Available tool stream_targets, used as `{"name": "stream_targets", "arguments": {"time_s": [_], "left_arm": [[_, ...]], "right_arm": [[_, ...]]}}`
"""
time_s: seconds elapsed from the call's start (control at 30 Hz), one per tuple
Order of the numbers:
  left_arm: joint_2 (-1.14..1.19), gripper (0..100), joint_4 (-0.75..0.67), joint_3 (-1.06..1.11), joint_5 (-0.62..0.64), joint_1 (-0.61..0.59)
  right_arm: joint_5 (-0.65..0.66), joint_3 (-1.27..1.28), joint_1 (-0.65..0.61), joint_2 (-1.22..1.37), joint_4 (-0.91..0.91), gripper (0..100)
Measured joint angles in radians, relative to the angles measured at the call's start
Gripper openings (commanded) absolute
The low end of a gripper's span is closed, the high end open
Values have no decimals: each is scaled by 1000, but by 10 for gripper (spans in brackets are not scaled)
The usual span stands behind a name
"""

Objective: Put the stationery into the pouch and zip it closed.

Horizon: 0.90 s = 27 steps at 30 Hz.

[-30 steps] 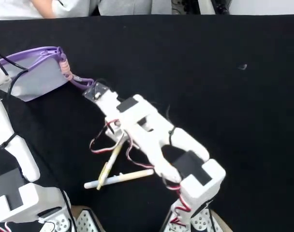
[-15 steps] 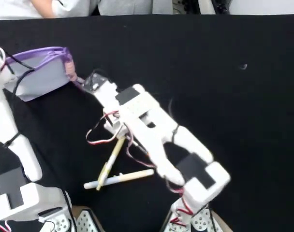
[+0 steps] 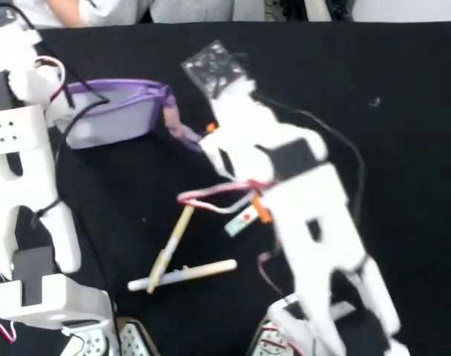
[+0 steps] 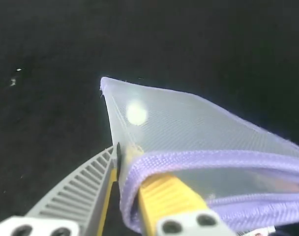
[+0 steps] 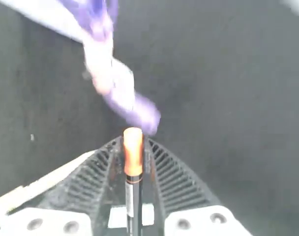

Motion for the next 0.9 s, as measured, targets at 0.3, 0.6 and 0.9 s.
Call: {"name": "stream_targets", "arguments": {"time_s": [0.3,0.6,0.9], "left_arm": [[0,28,0,0,0,121],[-2,29,0,31,0,150],[-2,29,0,34,12,166]], "right_arm": [[-2,0,-2,-252,-110,11],[-77,135,-2,-436,-341,11],[-84,471,-147,-707,-706,11]]}}
